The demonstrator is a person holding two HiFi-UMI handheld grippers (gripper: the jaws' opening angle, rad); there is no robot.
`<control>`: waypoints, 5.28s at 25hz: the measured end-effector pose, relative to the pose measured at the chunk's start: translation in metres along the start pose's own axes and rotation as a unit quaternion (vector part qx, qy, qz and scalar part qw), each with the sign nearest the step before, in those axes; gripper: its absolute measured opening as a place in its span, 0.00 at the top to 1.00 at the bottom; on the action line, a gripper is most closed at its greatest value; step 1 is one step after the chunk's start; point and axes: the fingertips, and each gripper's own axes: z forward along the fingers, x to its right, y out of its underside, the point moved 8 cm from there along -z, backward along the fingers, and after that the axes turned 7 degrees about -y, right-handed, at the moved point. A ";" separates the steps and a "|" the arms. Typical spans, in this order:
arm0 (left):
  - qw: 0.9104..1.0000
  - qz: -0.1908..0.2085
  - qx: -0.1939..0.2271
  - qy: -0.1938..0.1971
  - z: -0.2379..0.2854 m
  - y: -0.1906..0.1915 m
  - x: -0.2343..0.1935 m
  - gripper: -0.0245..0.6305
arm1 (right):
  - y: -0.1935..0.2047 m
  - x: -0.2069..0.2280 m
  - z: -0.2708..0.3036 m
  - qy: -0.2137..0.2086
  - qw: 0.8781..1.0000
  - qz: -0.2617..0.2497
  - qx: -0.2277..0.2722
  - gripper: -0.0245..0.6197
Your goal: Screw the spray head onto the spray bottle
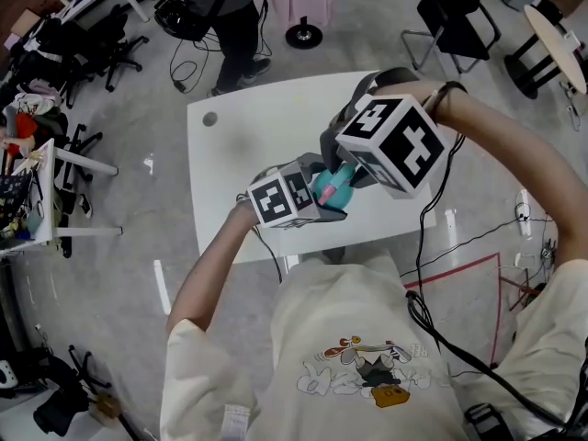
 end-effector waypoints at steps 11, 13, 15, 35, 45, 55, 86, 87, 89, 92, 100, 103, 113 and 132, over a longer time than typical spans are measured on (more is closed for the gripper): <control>0.973 0.031 0.089 0.209 -0.019 -0.009 0.040 0.34 | -0.035 -0.020 -0.015 -0.027 0.996 -0.052 0.067 0.76; 0.977 0.037 0.088 0.192 -0.018 -0.011 0.041 0.34 | -0.031 -0.023 -0.014 -0.035 0.995 -0.045 0.086 0.76; 0.978 0.049 0.090 0.182 -0.020 -0.013 0.042 0.34 | -0.030 -0.026 -0.017 -0.036 0.992 -0.041 0.113 0.76; 0.979 0.009 0.103 0.173 -0.039 -0.018 0.051 0.34 | -0.035 -0.025 -0.032 -0.033 0.984 -0.020 0.174 0.76; 0.989 -0.127 0.045 -0.065 -0.032 -0.010 0.029 0.34 | -0.002 -0.009 -0.021 0.027 0.986 0.118 0.117 0.76; 0.952 -0.135 0.005 -0.274 -0.035 -0.002 0.014 0.34 | 0.014 0.005 -0.016 0.093 0.960 0.245 0.102 0.76; 0.913 -0.111 0.119 -0.374 -0.065 -0.024 -0.001 0.35 | 0.020 -0.012 -0.077 0.150 0.880 0.403 0.203 0.69; 0.915 -0.106 0.119 -0.370 -0.068 -0.023 -0.003 0.35 | 0.021 -0.016 -0.079 0.153 0.891 0.388 0.181 0.69; 0.920 -0.097 0.117 -0.360 -0.072 -0.021 -0.006 0.35 | 0.021 -0.024 -0.085 0.159 0.915 0.345 0.138 0.69; 0.935 -0.079 0.126 -0.322 -0.075 -0.020 -0.009 0.35 | 0.010 -0.033 -0.100 0.196 0.948 0.234 0.084 0.69; 0.978 -0.017 0.146 -0.146 -0.062 -0.015 -0.019 0.35 | -0.012 -0.036 -0.110 0.256 0.965 -0.033 -0.043 0.69; 0.984 0.003 0.149 -0.101 -0.060 -0.013 -0.020 0.35 | -0.015 -0.032 -0.104 0.238 0.968 -0.054 -0.058 0.69; 0.989 0.066 0.129 0.017 -0.048 -0.008 -0.010 0.35 | -0.031 -0.018 -0.074 0.144 0.978 -0.114 -0.097 0.69; 0.988 0.083 0.117 0.059 -0.038 -0.009 0.008 0.35 | -0.039 -0.030 -0.041 0.034 0.986 -0.117 -0.115 0.74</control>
